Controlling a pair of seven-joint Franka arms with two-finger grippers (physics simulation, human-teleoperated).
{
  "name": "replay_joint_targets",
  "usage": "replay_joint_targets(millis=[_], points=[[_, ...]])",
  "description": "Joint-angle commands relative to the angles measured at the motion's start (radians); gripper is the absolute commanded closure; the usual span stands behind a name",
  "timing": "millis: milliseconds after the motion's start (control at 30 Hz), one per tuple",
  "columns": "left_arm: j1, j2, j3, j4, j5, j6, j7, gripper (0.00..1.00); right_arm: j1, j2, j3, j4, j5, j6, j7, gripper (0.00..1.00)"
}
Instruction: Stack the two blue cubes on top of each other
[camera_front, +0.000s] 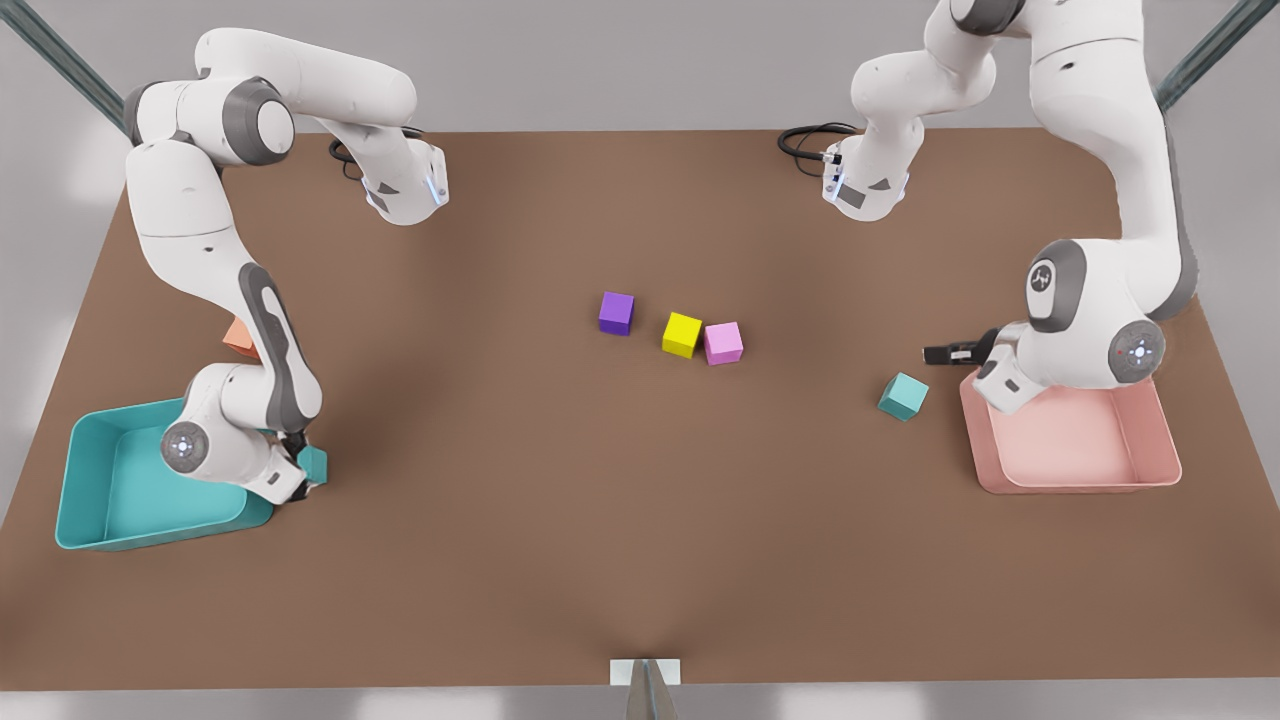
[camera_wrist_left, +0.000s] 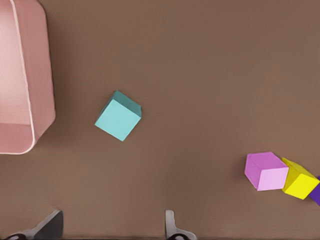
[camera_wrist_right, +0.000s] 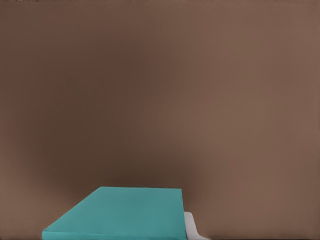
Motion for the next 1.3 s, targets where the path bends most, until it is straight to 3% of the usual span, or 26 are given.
replay_joint_targets(millis=[0,100,267,400,567,833,867,900,1100,1267], points=[[-0.007,-0.007,0.000,-0.093,-0.002,0.328,-0.569,0.00,0.000,-0.004,0.002,0.005,0.033,-0.012,0.024,0.44],[-0.004,0.016,0.003,-0.205,-0.060,0.535,-0.704,0.00,0.021,-0.026,0.027,0.007,0.072,-0.076,0.093,0.44],[0.015,0.073,0.026,-0.266,-0.062,0.624,-0.710,0.00,0.089,-0.027,0.197,0.020,0.069,-0.116,0.455,0.44],[0.015,0.077,0.033,-0.311,-0.062,0.661,-0.705,0.00,0.320,-0.004,0.197,0.100,0.090,-0.089,0.795,0.44],[0.013,0.122,0.033,-0.312,-0.095,0.708,-0.708,0.00,0.610,0.164,0.191,0.270,0.078,0.083,1.208,0.44],[0.010,0.154,0.033,-0.334,-0.095,0.707,-0.707,0.00,0.759,0.385,0.183,0.605,0.076,0.181,1.383,0.43],[0.012,0.154,0.034,-0.339,-0.095,0.707,-0.707,0.00,0.761,0.387,0.183,0.610,0.076,0.181,1.385,0.40],[0.012,0.154,0.034,-0.342,-0.095,0.707,-0.707,0.00,0.762,0.392,0.182,0.613,0.076,0.181,1.386,0.02],[0.006,0.153,0.051,-0.355,-0.095,0.707,-0.707,0.00,0.787,0.376,0.182,0.620,0.081,0.169,1.401,0.00],[0.000,0.168,0.051,-0.362,-0.095,0.708,-0.708,0.00,0.764,0.163,0.186,0.620,0.185,-0.197,1.461,0.00]])
